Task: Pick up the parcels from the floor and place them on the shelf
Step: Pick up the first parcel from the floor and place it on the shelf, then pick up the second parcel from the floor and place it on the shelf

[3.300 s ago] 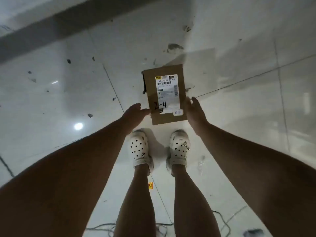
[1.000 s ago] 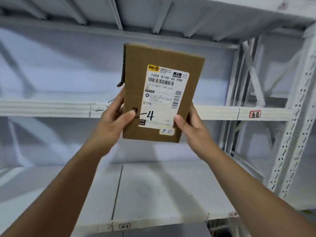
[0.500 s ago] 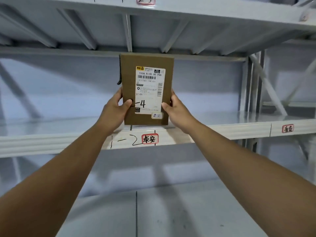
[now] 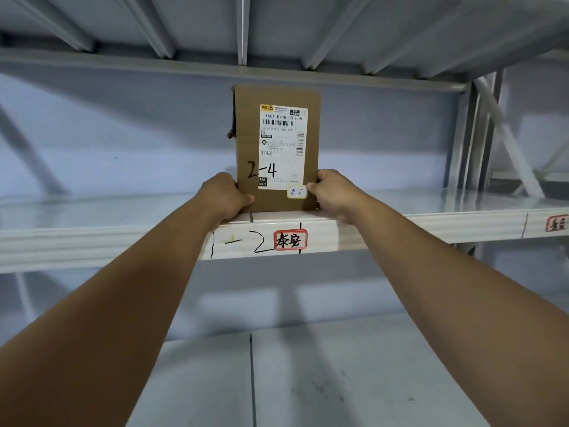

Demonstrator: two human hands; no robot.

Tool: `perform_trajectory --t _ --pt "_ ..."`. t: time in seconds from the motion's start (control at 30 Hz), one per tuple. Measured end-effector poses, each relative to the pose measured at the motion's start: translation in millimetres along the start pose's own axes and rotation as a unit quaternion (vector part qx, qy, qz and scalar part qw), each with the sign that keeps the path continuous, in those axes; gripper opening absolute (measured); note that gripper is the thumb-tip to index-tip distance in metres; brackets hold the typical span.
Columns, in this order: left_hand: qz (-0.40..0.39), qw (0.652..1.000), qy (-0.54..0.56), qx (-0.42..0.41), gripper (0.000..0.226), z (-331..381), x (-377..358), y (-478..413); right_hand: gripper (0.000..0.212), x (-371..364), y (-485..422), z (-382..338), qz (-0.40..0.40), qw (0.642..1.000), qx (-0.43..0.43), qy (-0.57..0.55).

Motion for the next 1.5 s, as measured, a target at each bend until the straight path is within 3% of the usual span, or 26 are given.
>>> perform_trajectory --t 0.17,0.27,0.33,0.4,0.53,0.67,0.77,0.9,1.13,1.5 --pt "0.025 0.996 -0.080 -0.007 0.046 7 0 6 0.035 -1 4 0 0.007 1.000 -0.006 0.029" --pt "0.023 1.000 0.003 -0.010 0.092 9 -2 8 0.060 9 14 -7 0.065 0.997 0.009 0.034" --pt "0.068 0.996 0.053 -0.037 0.104 13 5 12 0.071 24 27 -10 0.145 0.989 0.025 -0.014" --pt "0.123 0.988 0.025 -0.090 0.099 19 13 19 0.068 37 41 -10 0.208 0.977 0.038 -0.035" --pt "0.212 0.951 -0.100 -0.200 0.074 48 -3 57 0.065 33 62 -3 0.148 0.983 0.051 0.098" --pt "0.146 0.916 -0.206 -0.310 0.059 92 -73 99 0.061 48 96 12 0.143 0.932 0.122 0.311" --pt "0.083 0.904 -0.260 -0.328 0.053 112 -118 117 0.064 65 117 34 0.127 0.884 0.133 0.431" --pt "0.032 0.906 -0.288 -0.308 0.055 129 -156 134 0.069 100 143 68 0.102 0.866 0.097 0.480" --pt "-0.041 0.905 -0.361 -0.222 0.070 146 -204 181 0.059 171 193 148 0.058 0.889 0.011 0.455" --pt "-0.103 0.901 -0.412 -0.084 0.072 121 -258 306 0.062 188 285 212 -0.062 0.894 0.058 0.440"
Point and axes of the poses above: each hand's wrist, its own y-axis away from the middle knuckle, its own x-axis out of the back of the hand, z = x × y, the point moved 9 cm from there along -y, towards the middle knuckle, and after that the axes turned 6 degrees about y, right-handed, at the moved point
